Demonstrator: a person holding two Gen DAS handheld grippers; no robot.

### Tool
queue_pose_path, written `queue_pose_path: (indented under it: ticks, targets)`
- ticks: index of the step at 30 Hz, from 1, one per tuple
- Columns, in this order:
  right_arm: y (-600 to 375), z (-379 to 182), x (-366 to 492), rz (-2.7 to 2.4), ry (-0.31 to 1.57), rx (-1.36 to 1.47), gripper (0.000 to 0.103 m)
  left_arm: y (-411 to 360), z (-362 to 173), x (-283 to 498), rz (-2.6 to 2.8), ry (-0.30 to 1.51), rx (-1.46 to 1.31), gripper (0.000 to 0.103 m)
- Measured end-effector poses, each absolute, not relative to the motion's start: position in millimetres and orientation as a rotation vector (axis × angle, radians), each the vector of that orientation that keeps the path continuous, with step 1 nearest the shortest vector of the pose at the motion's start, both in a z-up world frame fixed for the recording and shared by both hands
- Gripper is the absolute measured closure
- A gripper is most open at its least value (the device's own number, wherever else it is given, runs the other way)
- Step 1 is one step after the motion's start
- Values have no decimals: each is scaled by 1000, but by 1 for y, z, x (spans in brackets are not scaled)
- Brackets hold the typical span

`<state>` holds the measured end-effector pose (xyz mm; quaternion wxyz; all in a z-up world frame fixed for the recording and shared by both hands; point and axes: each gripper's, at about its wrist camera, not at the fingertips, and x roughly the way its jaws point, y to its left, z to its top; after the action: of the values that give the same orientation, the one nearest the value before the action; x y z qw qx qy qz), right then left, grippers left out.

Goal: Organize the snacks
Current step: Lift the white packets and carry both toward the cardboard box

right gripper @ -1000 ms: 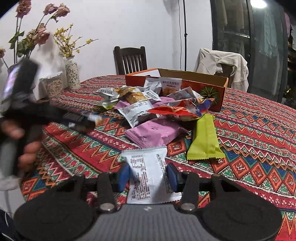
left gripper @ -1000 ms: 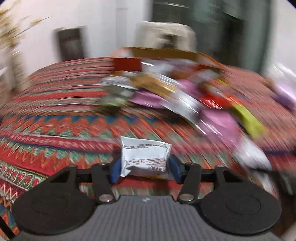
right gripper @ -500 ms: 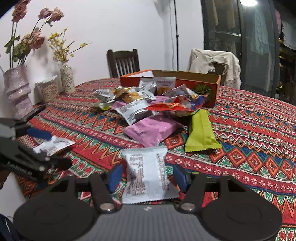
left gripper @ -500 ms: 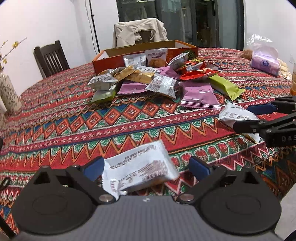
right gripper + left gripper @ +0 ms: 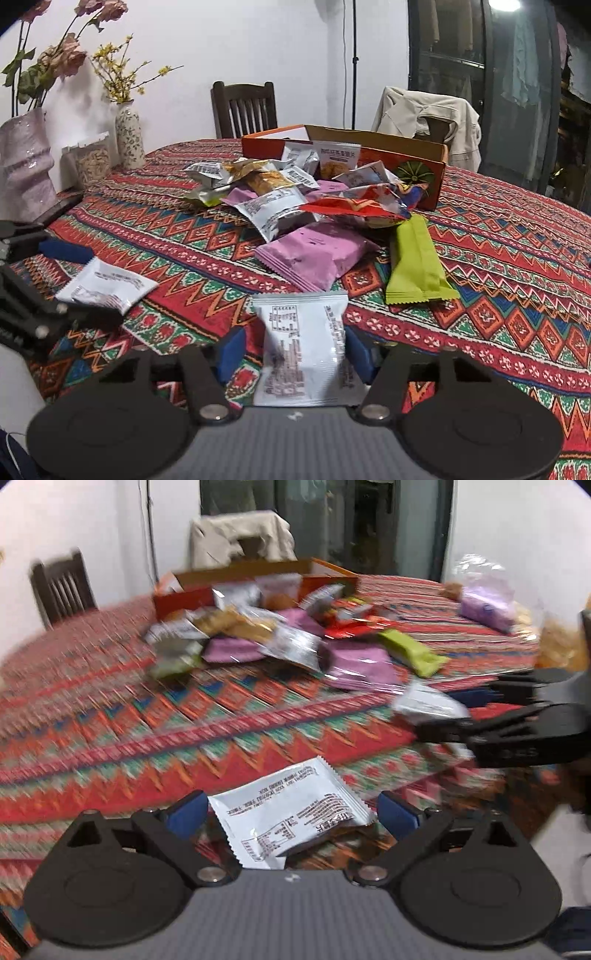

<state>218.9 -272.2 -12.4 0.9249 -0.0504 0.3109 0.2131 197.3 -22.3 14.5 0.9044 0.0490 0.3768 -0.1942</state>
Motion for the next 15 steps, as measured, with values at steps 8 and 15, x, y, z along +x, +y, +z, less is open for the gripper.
queue_pose_path:
  ticks: [8,15]
  targets:
    - [-277,-11,209,406,643,-88,48,-20,29,174,-536,656,231,3]
    - [-278,-11,209,400,640,-104,49,-33,10,189,-668,628,506,3]
